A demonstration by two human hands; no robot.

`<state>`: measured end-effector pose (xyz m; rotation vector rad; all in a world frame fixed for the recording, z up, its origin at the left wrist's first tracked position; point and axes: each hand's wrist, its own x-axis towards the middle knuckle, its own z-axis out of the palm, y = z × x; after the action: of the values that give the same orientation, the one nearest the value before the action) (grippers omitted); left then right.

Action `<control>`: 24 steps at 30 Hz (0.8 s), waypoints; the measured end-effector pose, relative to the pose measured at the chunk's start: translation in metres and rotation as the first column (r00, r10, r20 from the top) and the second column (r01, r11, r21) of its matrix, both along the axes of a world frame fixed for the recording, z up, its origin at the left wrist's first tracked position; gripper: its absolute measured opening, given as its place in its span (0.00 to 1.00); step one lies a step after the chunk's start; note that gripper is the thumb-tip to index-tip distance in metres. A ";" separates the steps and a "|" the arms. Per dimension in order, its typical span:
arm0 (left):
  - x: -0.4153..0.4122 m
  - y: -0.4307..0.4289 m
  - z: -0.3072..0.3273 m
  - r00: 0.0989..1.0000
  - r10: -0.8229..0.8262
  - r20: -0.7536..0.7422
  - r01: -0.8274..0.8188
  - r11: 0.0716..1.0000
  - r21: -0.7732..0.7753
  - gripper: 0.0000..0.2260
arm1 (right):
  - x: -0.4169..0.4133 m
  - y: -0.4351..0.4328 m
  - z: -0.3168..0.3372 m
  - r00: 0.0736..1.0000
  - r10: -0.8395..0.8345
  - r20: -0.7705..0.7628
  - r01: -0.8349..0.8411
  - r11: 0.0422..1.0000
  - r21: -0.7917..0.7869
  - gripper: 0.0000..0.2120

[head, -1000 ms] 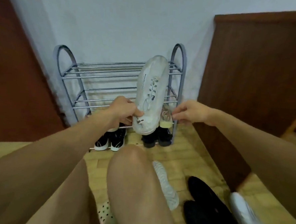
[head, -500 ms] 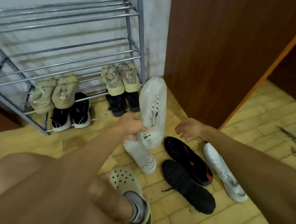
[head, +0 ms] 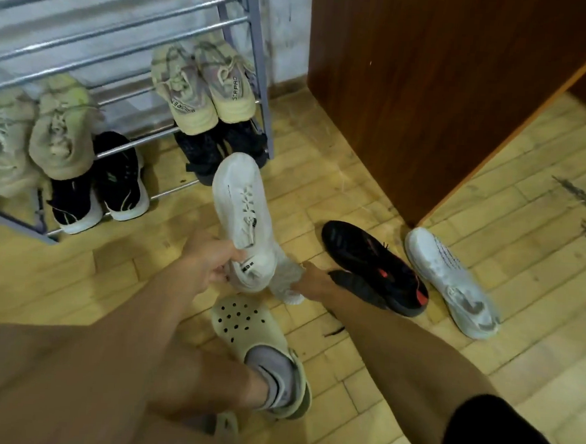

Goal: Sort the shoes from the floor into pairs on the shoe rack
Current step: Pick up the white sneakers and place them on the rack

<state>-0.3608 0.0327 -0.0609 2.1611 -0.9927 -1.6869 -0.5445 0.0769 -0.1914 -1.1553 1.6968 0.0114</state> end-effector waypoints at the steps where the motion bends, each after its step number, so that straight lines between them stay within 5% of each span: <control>1: 0.001 0.001 -0.001 1.000 0.014 0.008 -0.014 1.000 0.000 0.18 | 0.006 0.003 -0.006 1.000 0.019 -0.009 -0.020 1.000 -0.015 0.34; 5: -0.004 0.006 0.004 0.999 0.021 -0.036 -0.020 1.000 0.019 0.11 | 0.013 0.012 -0.011 0.990 0.076 -0.119 -0.080 0.996 -0.030 0.30; 14: -0.015 0.027 0.022 0.998 -0.037 -0.049 0.035 0.998 -0.047 0.14 | 0.000 0.013 0.015 0.926 -0.340 0.165 0.331 0.940 0.083 0.23; 16: -0.016 0.034 0.026 0.998 -0.047 -0.041 0.045 0.998 -0.043 0.13 | -0.007 0.013 0.026 0.927 -0.327 0.183 0.321 0.945 0.062 0.12; 18: -0.018 0.039 0.032 0.996 -0.066 -0.062 0.066 0.998 -0.016 0.11 | -0.019 0.011 0.041 0.938 -0.302 0.169 0.308 0.951 -0.005 0.07; 21: -0.022 0.041 0.038 0.993 -0.068 -0.097 0.066 0.998 -0.021 0.13 | -0.041 0.002 0.067 0.994 -0.102 -0.035 0.088 0.953 -0.288 0.17; 24: -0.026 0.041 0.040 0.993 -0.043 -0.107 0.038 0.998 -0.048 0.16 | -0.053 0.002 0.086 0.970 -0.002 -0.243 -0.125 0.854 -0.505 0.22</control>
<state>-0.3864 0.0737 -0.0207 2.0117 -1.0413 -1.7605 -0.5971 0.0785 -0.1055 -1.6631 1.9358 -0.2984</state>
